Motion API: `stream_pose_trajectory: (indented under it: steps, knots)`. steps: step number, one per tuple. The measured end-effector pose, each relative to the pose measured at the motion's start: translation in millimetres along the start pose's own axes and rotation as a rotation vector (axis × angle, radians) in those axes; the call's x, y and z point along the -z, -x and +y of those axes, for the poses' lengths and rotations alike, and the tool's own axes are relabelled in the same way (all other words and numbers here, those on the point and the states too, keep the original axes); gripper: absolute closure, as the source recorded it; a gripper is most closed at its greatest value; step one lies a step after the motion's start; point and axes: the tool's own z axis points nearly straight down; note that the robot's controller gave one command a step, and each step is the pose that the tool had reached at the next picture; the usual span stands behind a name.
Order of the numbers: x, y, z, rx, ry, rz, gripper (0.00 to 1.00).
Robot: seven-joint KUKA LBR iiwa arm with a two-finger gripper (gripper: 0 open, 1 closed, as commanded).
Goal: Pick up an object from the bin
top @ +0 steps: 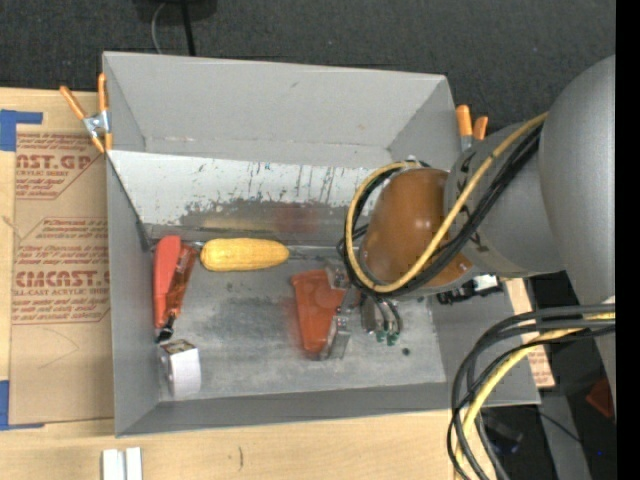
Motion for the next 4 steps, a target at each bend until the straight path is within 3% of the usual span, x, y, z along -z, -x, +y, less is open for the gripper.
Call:
stream_pose_trajectory:
  steps: [1,2,3,4]
  knots:
    - [0,0.0,0,0.000,0.000,0.000,1.00]
    - [24,-2.0,-4,0.019,-0.004,0.026,1.00]
    - [74,3.3,3,0.004,-0.003,0.022,1.00]
    - [104,-1.0,1,0.009,-0.001,0.010,1.00]
